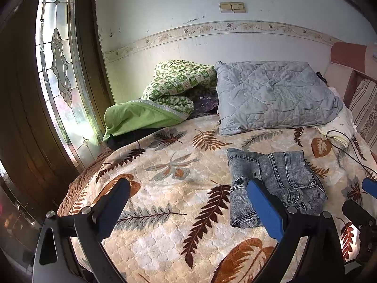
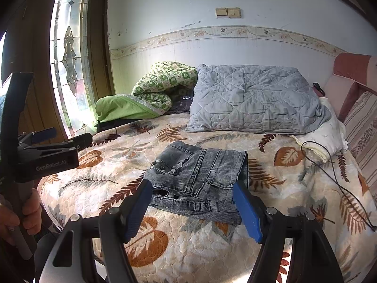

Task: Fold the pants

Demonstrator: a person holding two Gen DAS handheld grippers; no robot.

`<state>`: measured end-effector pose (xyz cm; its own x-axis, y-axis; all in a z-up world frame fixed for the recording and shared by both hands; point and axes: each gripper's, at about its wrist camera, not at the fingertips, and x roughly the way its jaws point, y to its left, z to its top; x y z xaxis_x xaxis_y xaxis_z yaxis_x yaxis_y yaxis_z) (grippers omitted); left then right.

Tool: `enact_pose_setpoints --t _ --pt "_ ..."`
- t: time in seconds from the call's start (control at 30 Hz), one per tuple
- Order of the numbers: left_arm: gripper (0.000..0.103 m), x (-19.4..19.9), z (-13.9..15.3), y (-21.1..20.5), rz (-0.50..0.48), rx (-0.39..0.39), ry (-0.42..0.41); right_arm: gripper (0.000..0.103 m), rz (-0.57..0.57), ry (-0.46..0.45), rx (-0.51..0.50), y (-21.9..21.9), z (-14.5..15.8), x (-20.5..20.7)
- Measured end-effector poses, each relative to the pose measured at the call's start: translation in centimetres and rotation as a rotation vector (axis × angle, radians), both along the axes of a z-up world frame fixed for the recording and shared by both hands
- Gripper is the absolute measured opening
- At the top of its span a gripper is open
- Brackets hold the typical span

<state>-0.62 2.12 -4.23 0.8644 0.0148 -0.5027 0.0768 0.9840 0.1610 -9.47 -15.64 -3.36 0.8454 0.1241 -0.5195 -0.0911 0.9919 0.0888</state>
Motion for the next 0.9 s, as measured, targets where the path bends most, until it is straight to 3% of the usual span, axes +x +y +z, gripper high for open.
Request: enact_pose_setpoints --t 0.9 --pt "0.099 0.9 -0.2 1.4 -0.028 -0.051 0.002 0.074 0.022 0.009 -0.040 1.9 0.0 3.0"
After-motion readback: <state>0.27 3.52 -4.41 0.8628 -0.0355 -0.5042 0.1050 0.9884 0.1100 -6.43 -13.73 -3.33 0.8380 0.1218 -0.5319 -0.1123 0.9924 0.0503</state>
